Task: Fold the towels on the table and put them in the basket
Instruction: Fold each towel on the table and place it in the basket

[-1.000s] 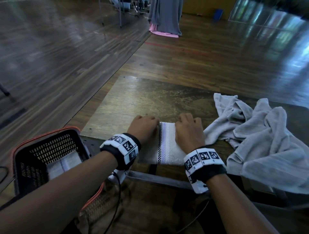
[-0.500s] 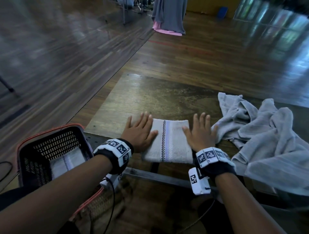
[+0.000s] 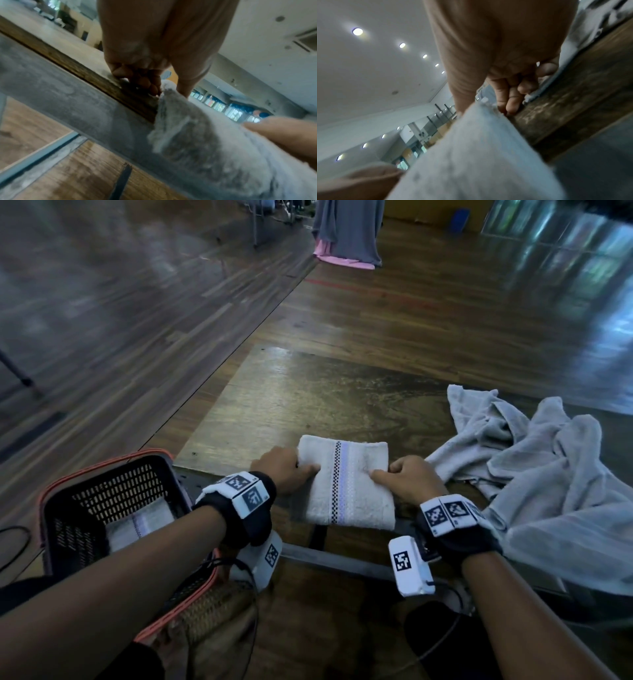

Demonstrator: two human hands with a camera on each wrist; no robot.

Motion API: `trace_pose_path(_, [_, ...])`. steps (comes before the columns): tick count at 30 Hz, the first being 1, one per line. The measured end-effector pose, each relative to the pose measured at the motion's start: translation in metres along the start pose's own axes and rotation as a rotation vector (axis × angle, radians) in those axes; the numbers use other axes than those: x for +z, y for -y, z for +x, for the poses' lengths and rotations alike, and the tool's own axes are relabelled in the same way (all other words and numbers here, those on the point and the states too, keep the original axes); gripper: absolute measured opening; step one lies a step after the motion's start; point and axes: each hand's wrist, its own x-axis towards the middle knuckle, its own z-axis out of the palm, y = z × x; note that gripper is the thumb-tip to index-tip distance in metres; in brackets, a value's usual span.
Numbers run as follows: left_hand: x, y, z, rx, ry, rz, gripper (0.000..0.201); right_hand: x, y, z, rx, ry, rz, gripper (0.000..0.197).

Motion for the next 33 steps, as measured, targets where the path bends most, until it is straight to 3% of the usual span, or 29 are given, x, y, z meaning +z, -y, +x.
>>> trace_pose_path(5, [-0.01, -0.012, 0.001, -0.004, 0.051, -0.346, 0.026, -0.001, 0.002, 0.007, 0.054, 0.053, 0.123, 0.031])
trace_pose_path(9, [-0.01, -0.015, -0.006, -0.144, 0.137, -0.679, 0.017, -0.002, -0.003, 0.003, 0.011, -0.046, 0.23, 0.02])
trace_pose_path(14, [-0.002, -0.011, -0.033, -0.197, 0.173, -0.871, 0.029, -0.004, -0.006, -0.027, 0.06, 0.07, 0.673, 0.061])
trace_pose_path(17, [0.002, -0.008, -0.059, -0.173, 0.219, -0.91, 0.027, 0.001, -0.019, -0.057, 0.123, 0.155, 0.846, 0.045])
trace_pose_path(20, [0.017, 0.0, -0.096, -0.129, 0.306, -0.998, 0.008, 0.012, -0.039, -0.096, 0.198, 0.226, 0.972, 0.034])
trace_pose_path(22, [0.037, 0.01, -0.123, -0.107, 0.323, -1.049, 0.008, 0.03, -0.053, -0.129, 0.249, 0.273, 1.045, 0.028])
trace_pose_path(27, [0.084, 0.046, -0.19, -0.147, 0.335, -1.025, 0.01, 0.089, -0.08, -0.204, 0.335, 0.322, 0.986, 0.043])
trace_pose_path(33, [0.081, 0.075, -0.246, -0.148, 0.308, -1.101, 0.013, 0.081, -0.057, -0.233, 0.175, 0.355, 0.841, 0.03])
